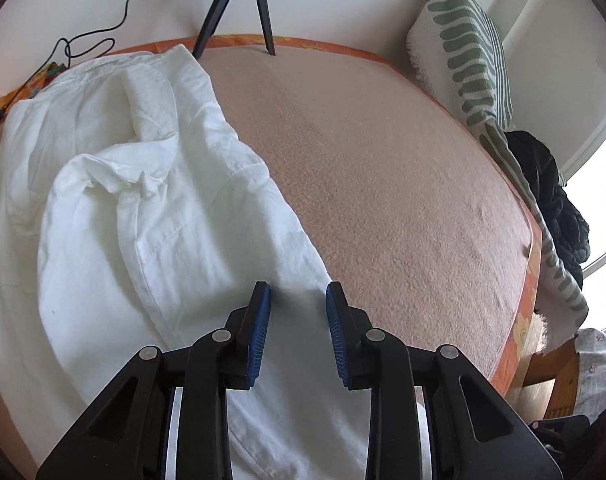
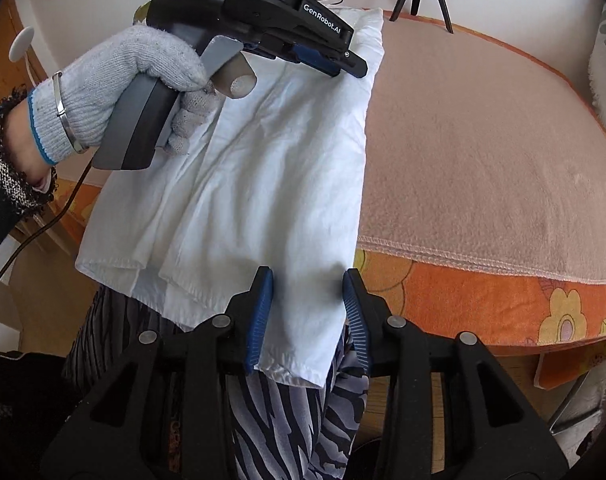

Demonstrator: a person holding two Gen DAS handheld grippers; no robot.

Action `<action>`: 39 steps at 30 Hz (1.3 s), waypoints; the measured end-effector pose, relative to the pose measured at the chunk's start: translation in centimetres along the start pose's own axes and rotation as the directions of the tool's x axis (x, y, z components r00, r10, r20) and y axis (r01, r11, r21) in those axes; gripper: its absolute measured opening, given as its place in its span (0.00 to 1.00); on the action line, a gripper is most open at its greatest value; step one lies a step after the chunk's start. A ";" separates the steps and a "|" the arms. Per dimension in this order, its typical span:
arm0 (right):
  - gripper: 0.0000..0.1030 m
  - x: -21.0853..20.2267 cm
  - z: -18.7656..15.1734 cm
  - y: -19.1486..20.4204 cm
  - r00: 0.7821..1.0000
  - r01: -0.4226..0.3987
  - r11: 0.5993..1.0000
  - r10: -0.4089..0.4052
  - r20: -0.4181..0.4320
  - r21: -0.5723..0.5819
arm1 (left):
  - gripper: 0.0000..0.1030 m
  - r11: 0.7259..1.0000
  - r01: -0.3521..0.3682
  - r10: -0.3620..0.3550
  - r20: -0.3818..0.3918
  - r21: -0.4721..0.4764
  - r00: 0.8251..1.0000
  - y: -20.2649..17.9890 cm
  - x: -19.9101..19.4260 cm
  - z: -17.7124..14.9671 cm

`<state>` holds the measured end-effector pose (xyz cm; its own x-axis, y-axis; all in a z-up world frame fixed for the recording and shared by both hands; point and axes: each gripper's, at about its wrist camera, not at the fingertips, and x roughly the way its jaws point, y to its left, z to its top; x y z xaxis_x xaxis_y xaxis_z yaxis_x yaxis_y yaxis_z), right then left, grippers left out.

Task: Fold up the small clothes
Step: 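Release both tools and lift them off the folded shirt strip, then grasp the shirt hem with the right tool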

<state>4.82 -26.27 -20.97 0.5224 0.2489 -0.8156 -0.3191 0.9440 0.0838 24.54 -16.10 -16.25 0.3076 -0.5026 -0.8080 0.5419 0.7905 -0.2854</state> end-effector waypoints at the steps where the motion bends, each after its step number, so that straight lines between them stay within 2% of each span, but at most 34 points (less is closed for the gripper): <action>1: 0.37 -0.3 -0.3 -0.3 1.000 -0.016 1.000 0.016 -0.006 0.008 | 0.26 1.000 -0.004 0.003 0.014 0.010 1.000 -0.2 -0.2 -0.3; 5: 0.37 -1.5 -1.5 -1.4 0.996 -0.081 0.995 0.082 -0.021 0.059 | 0.26 0.999 0.023 -0.023 0.007 0.032 1.000 -1.2 -1.1 -2.1; 8: 0.37 -2.6 -1.6 -3.3 0.990 -0.140 0.978 0.137 0.032 0.155 | 0.26 0.994 -0.003 0.003 0.005 0.106 1.000 -2.6 -1.9 -4.0; 11: 0.37 -2.8 -0.8 -4.4 0.991 -0.127 0.974 0.119 0.053 0.189 | 0.26 0.994 0.009 -0.009 -0.001 0.105 1.000 -3.0 -2.7 -5.3; 14: 0.37 -2.1 -0.1 -4.2 0.990 -0.144 0.970 0.139 0.038 0.194 | 0.26 0.991 0.028 -0.027 -0.007 0.129 1.000 -3.7 -3.4 -6.7; 16: 0.37 -1.4 0.2 -3.4 0.996 -0.091 0.983 0.091 0.007 0.162 | 0.26 0.987 0.046 -0.044 -0.017 0.152 0.999 -4.3 -3.9 -7.6; 18: 0.37 -1.1 0.1 -2.8 0.997 -0.072 0.989 0.075 -0.013 0.127 | 0.26 0.986 0.084 -0.080 -0.033 0.145 0.996 -4.5 -4.8 -8.6; 21: 0.37 -1.8 -0.6 -2.5 0.997 -0.067 0.992 0.070 -0.022 0.109 | 0.26 0.989 0.113 -0.115 0.017 0.091 0.993 -4.0 -7.9 -10.6; 24: 0.39 -2.5 -1.0 -3.4 0.996 -0.088 0.986 0.091 -0.015 0.138 | 0.27 0.992 0.125 -0.124 0.092 0.001 0.988 -1.9 -11.7 -12.8; 26: 0.46 -2.5 -1.2 -4.5 0.992 -0.120 0.977 0.125 -0.019 0.174 | 0.27 0.988 0.134 -0.123 0.121 -0.083 0.985 0.1 -13.9 -14.6; 29: 0.47 -1.8 -1.6 -6.0 0.983 -0.171 0.957 0.183 -0.031 0.234 | 0.33 0.969 0.131 -0.102 0.144 -0.208 0.984 3.2 -16.2 -17.7; 31: 0.47 -1.2 -1.9 -6.8 0.968 -0.232 0.932 0.250 -0.031 0.277 | 0.33 0.949 0.135 -0.096 0.148 -0.285 0.984 4.7 -17.0 -19.8; 34: 0.47 -0.1 -2.1 -7.5 0.932 -0.335 0.880 0.362 -0.018 0.335 | 0.33 0.919 0.135 -0.086 0.144 -0.371 0.986 6.1 -17.3 -22.2; 36: 0.47 0.3 -2.2 -7.8 0.919 -0.366 0.856 0.394 -0.003 0.365 | 0.34 0.902 0.134 -0.079 0.148 -0.410 0.986 6.6 -17.3 -23.3; 39: 0.50 0.8 -2.3 -7.6 0.899 -0.404 0.834 0.437 -0.003 0.375 | 0.40 0.884 0.134 -0.078 0.140 -0.447 0.987 6.9 -16.8 -23.8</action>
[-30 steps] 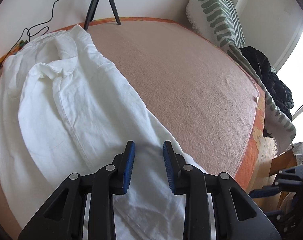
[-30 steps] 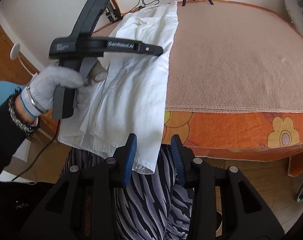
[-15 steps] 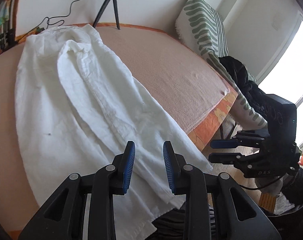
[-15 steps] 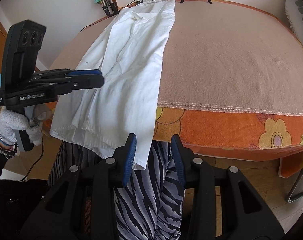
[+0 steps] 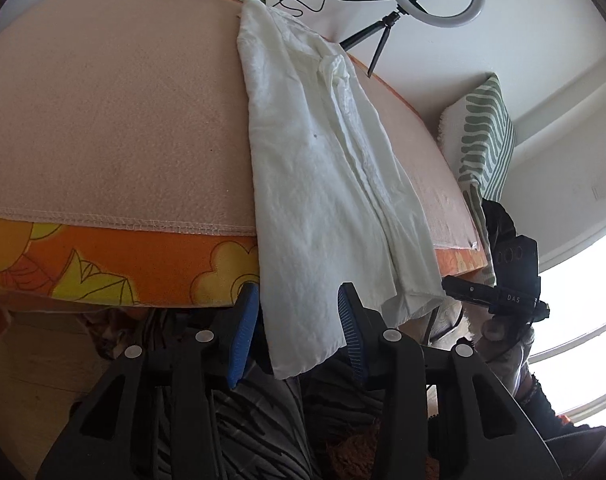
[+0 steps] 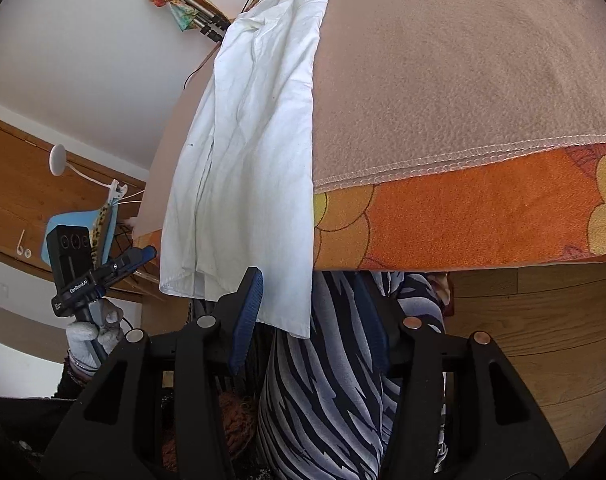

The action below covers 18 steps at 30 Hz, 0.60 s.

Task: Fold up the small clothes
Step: 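Grasp the shirt hem with the right tool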

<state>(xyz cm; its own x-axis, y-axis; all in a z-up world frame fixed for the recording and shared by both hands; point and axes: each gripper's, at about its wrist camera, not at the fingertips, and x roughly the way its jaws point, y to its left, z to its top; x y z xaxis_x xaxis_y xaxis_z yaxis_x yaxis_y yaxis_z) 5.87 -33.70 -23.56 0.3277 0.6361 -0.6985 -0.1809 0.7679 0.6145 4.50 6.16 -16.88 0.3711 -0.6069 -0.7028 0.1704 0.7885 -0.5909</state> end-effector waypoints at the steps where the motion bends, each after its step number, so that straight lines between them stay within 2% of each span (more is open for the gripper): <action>1: 0.50 0.2 -0.1 0.1 1.000 -0.016 1.000 0.016 -0.012 -0.003 | 0.41 1.000 0.006 -0.006 -0.005 -0.003 1.000 -0.1 0.2 -0.1; 2: 0.48 0.5 -0.2 0.2 0.999 -0.028 1.000 0.028 -0.024 0.001 | 0.41 1.000 0.009 -0.009 -0.009 -0.003 1.000 -0.2 0.5 -0.1; 3: 0.37 0.7 -0.4 0.3 0.999 -0.037 0.999 0.037 -0.030 0.003 | 0.41 1.000 0.009 -0.009 -0.012 -0.005 1.000 -0.1 0.7 -0.2; 4: 0.17 0.9 -0.4 0.6 0.998 -0.051 0.999 0.051 -0.043 0.000 | 0.41 1.000 0.011 -0.011 -0.016 -0.015 1.000 0.0 0.8 -0.4; 5: 0.12 1.0 -0.6 0.9 0.998 -0.045 0.999 0.044 -0.047 -0.006 | 0.41 0.999 0.019 -0.020 -0.017 -0.025 1.000 0.1 0.9 -0.5; 7: 0.08 0.5 -0.8 1.9 0.999 -0.017 0.999 0.016 -0.030 -0.029 | 0.41 0.997 0.045 -0.045 -0.008 -0.055 0.999 0.6 1.1 -0.3; 11: 0.06 -1.8 -1.1 3.4 0.998 -0.050 0.998 0.052 0.040 -0.046 | 0.41 0.990 0.074 -0.076 -0.014 -0.117 0.997 1.7 1.3 -0.9; 15: 0.06 0.0 -1.8 2.3 0.998 0.052 0.999 -0.052 -0.029 -0.006 | 0.41 0.983 0.120 -0.127 -0.042 -0.138 0.991 2.0 2.3 -1.4; 18: 0.06 0.0 -2.0 2.0 0.999 0.039 0.999 -0.039 -0.020 0.007 | 0.38 0.983 0.136 -0.140 -0.029 -0.123 0.990 1.6 2.6 -1.6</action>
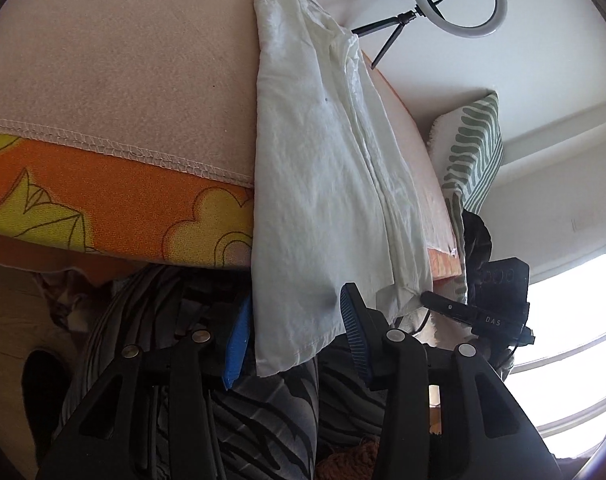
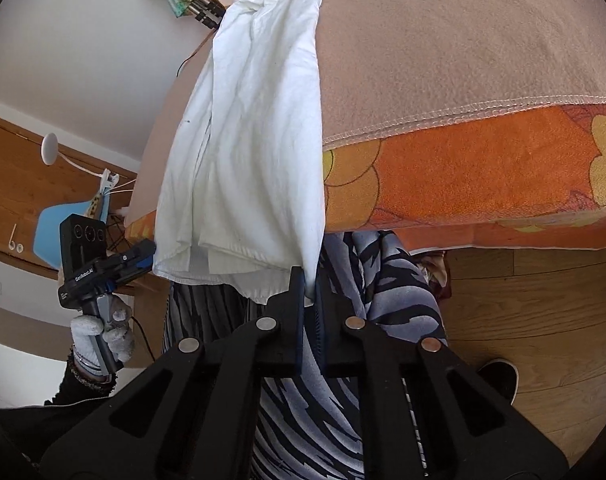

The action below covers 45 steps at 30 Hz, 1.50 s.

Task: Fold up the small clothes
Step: 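Grasp the shirt hem with the right tool, then lift the hem with both tools and fold it up toward the collar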

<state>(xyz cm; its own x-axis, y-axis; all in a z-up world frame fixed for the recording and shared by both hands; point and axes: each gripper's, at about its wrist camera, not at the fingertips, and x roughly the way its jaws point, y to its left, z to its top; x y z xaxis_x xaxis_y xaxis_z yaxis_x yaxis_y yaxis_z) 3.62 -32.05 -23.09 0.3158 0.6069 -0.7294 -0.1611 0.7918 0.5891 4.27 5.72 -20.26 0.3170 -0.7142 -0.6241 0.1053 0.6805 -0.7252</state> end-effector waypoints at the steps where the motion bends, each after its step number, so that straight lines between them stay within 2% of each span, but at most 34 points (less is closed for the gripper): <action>1: 0.07 -0.4 0.0 0.3 1.000 -0.011 1.000 0.011 0.010 -0.017 | 0.38 1.000 0.013 -0.013 0.000 -0.001 1.000 0.0 0.1 0.0; 3: 0.07 -1.2 0.1 1.1 0.999 -0.011 0.999 0.012 0.035 -0.047 | 0.35 1.000 0.024 -0.024 0.000 -0.003 1.000 0.0 0.1 0.2; 5: 0.18 -1.6 0.4 1.4 0.999 -0.006 0.998 0.008 0.036 -0.057 | 0.27 0.999 0.039 -0.039 -0.003 -0.004 0.999 0.0 0.1 0.3; 7: 0.44 -1.6 0.9 0.9 0.999 -0.015 0.999 0.016 0.035 -0.046 | 0.21 0.998 0.055 -0.055 -0.007 -0.006 0.998 0.1 0.1 0.2; 9: 0.45 -1.0 1.3 0.3 0.999 -0.032 0.999 0.032 0.021 -0.022 | 0.16 0.998 0.069 -0.069 -0.009 -0.012 0.998 0.3 0.1 0.2; 12: 0.43 0.4 1.8 -0.2 0.997 -0.078 0.997 0.078 -0.026 0.006 | 0.12 0.994 0.101 -0.101 -0.011 -0.039 0.995 0.7 0.0 0.3; 13: 0.30 0.8 1.8 -0.3 0.995 -0.091 0.996 0.091 -0.044 0.007 | 0.11 0.992 0.113 -0.114 -0.012 -0.048 0.993 0.7 0.0 0.3; 15: 0.13 1.4 1.6 -0.3 0.991 -0.103 0.995 0.103 -0.087 0.006 | 0.10 0.990 0.130 -0.131 -0.012 -0.059 0.991 0.7 -0.1 0.4; 18: 0.08 0.9 1.6 0.2 0.989 -0.112 0.994 0.111 -0.095 -0.005 | 0.09 0.983 0.164 -0.165 -0.002 -0.084 0.986 0.5 -0.3 0.6; 24: 0.07 -0.3 2.3 0.6 0.981 -0.181 0.983 0.183 -0.064 0.034 | 0.08 0.967 0.235 -0.232 0.036 -0.103 0.972 -0.4 -1.2 1.4; 27: 0.07 -0.8 2.9 1.0 0.968 -0.246 0.967 0.248 -0.029 0.060 | 0.08 0.960 0.266 -0.262 0.053 -0.089 0.964 -1.3 -1.7 2.5; 34: 0.06 -2.0 6.2 2.7 0.948 -0.314 0.948 0.311 0.064 0.044 | 0.08 0.961 0.278 -0.275 0.101 -0.014 0.956 -3.3 -2.6 6.5; 40: 0.06 -1.7 10.4 3.4 0.949 -0.296 0.954 0.288 0.127 0.048 | 0.08 0.971 0.237 -0.237 0.159 0.019 0.958 -3.4 -2.6 10.2; 45: 0.06 -0.5 13.7 3.0 0.965 -0.237 0.967 0.223 0.141 0.092 | 0.08 0.983 0.185 -0.185 0.189 0.017 0.964 -2.6 -1.6 12.8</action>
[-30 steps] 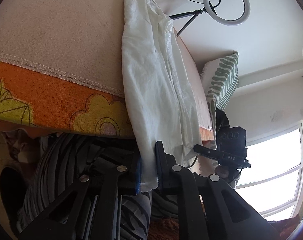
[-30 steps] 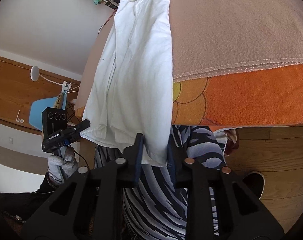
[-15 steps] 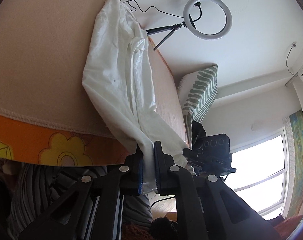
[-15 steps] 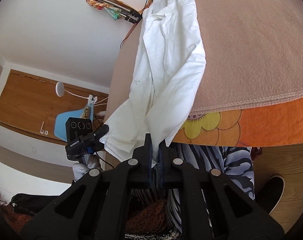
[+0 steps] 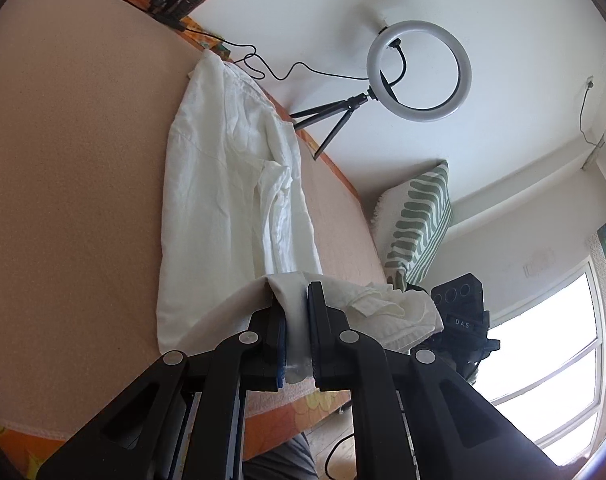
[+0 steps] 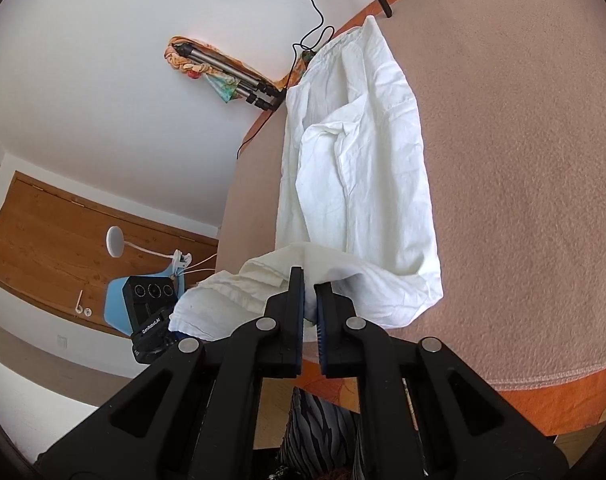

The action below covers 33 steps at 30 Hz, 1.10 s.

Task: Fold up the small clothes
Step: 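Lift the hem with both tools and fold it up toward the collar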

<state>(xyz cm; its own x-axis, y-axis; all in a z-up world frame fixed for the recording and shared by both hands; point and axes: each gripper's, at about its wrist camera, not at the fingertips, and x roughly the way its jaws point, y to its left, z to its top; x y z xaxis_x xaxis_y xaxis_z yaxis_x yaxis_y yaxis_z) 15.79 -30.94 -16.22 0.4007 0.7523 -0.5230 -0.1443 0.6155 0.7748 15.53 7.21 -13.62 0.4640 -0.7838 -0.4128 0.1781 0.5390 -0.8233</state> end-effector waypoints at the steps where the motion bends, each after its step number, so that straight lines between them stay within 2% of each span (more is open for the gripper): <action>1: 0.06 0.4 0.6 -0.3 1.000 0.015 1.000 -0.015 -0.001 0.013 | 0.08 1.000 -0.011 0.011 0.000 0.002 1.000 0.2 0.3 0.3; 10: 0.06 5.0 4.5 -3.1 0.988 0.153 0.986 -0.152 -0.030 0.069 | 0.08 0.992 -0.123 0.123 -0.014 -0.010 0.992 2.9 3.7 2.6; 16: 0.07 6.2 5.4 -3.8 0.986 0.163 0.983 -0.159 -0.055 0.082 | 0.08 0.988 -0.150 0.149 -0.020 -0.034 0.989 3.9 4.6 2.9; 19: 0.09 5.7 5.8 -3.5 0.989 0.144 0.987 -0.142 -0.036 0.074 | 0.11 0.987 -0.157 0.157 -0.024 -0.020 0.987 3.4 4.6 3.1; 20: 0.16 5.4 6.0 -3.2 0.991 0.136 0.989 -0.135 -0.028 0.065 | 0.13 0.987 -0.163 0.163 -0.028 -0.013 0.986 3.2 4.5 3.1; 22: 0.48 4.3 6.3 -2.9 0.995 0.102 0.993 -0.102 0.005 0.055 | 0.13 0.986 -0.169 0.169 -0.022 -0.004 0.985 2.7 4.4 3.4; 23: 0.52 3.7 6.4 -2.7 0.996 0.083 0.995 -0.085 0.034 0.049 | 0.15 0.987 -0.161 0.161 -0.014 -0.002 0.987 2.5 4.2 3.5; 25: 0.54 2.7 6.5 -2.1 0.997 0.053 0.998 -0.054 0.056 0.019 | 0.21 0.988 -0.153 0.153 0.000 0.006 0.988 2.1 3.8 3.8; 26: 0.54 2.2 6.5 -1.8 0.997 0.049 0.999 -0.049 0.062 0.001 | 0.32 0.988 -0.155 0.155 0.008 0.007 0.988 2.0 3.6 3.9; 28: 0.54 1.6 6.1 -1.0 0.994 0.086 0.995 -0.082 0.067 -0.052 | 0.46 0.987 -0.158 0.158 0.034 -0.003 0.987 1.9 3.0 4.3; 30: 0.54 1.6 5.1 0.3 0.989 0.139 0.982 -0.131 0.069 -0.131 | 0.46 0.987 -0.163 0.163 0.070 -0.008 0.984 1.8 2.2 4.8; 33: 0.54 2.3 3.4 1.8 0.968 0.252 0.936 -0.242 0.071 -0.245 | 0.46 0.981 -0.188 0.179 0.143 0.046 0.973 0.7 0.7 4.9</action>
<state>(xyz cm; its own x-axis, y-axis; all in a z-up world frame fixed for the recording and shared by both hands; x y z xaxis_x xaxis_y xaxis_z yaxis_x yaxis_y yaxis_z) 19.52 -28.90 -14.83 0.4870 0.5623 -0.6683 -0.2557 0.8235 0.5065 20.23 8.55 -12.55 0.6076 -0.6220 -0.4938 0.1279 0.6903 -0.7121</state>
